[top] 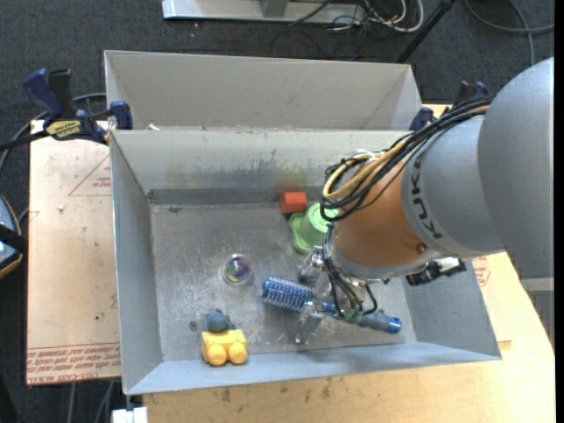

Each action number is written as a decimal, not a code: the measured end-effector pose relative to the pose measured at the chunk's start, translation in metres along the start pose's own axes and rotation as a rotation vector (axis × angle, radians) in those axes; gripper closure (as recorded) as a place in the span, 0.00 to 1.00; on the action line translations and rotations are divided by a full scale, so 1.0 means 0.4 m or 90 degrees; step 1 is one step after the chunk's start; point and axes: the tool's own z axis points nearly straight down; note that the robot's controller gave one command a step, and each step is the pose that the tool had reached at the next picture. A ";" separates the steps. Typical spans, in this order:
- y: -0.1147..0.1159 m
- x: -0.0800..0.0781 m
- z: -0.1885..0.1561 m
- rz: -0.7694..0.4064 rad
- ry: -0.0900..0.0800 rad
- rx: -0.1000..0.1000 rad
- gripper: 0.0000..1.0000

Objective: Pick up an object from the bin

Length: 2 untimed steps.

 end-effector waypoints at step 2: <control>0.004 -0.009 -0.011 -0.001 -0.001 0.000 1.00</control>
Offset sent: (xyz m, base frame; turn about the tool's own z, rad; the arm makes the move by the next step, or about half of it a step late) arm 0.0000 0.0000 0.0000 0.0000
